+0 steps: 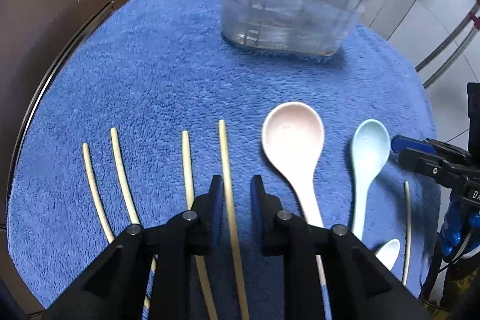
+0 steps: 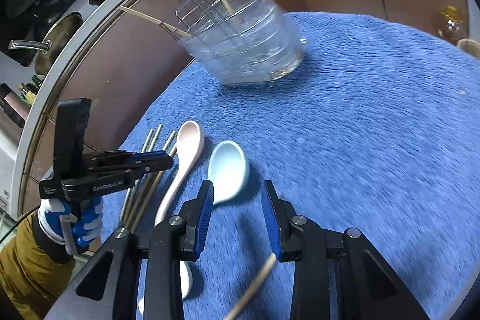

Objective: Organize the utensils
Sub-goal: 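Grasp a chopstick with the left tool while the right tool grasps the light-blue spoon, then lift the chopstick and light-blue spoon and carry both toward the utensil holder, then open the right tool to drop the spoon in while the left tool drops the chopstick in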

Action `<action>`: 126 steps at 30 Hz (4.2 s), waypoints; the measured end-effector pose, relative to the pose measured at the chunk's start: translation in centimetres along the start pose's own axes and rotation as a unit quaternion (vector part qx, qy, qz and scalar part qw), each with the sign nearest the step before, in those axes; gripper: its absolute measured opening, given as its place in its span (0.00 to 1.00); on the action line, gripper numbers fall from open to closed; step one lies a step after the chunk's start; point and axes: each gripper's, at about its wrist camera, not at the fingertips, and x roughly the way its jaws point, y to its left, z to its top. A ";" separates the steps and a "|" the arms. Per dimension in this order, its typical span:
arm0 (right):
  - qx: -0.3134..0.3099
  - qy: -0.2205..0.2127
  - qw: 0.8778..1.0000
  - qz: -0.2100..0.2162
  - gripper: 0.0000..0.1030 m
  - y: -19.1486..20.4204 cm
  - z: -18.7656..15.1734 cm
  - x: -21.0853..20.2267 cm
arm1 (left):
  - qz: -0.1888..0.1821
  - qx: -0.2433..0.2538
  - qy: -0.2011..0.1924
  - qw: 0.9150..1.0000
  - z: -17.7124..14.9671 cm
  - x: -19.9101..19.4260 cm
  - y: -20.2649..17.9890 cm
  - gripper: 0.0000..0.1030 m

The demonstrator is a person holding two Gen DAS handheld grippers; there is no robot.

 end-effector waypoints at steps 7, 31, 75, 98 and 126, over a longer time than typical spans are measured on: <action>0.004 0.028 1.000 0.008 0.30 -0.8 1.6 1.8 | -0.011 -0.011 0.037 0.999 2.8 1.1 0.9 0.13; -0.092 -0.040 0.992 -0.078 0.08 6.9 -1.0 -5.9 | 0.017 -0.037 -0.167 0.985 -2.3 -11.3 -2.4 0.04; -0.176 -0.194 0.952 -0.157 0.08 19.2 -10.7 -19.7 | 0.047 -0.009 -0.426 0.903 -17.9 -30.0 -12.0 0.04; -0.221 -0.289 0.886 -0.287 0.08 15.9 12.0 -13.5 | -0.011 -0.088 -0.493 0.866 9.9 -26.2 -7.1 0.04; -0.246 -0.233 0.878 -0.338 0.27 13.2 12.4 -3.4 | -0.025 -0.139 -0.439 0.888 13.1 -14.4 -2.1 0.08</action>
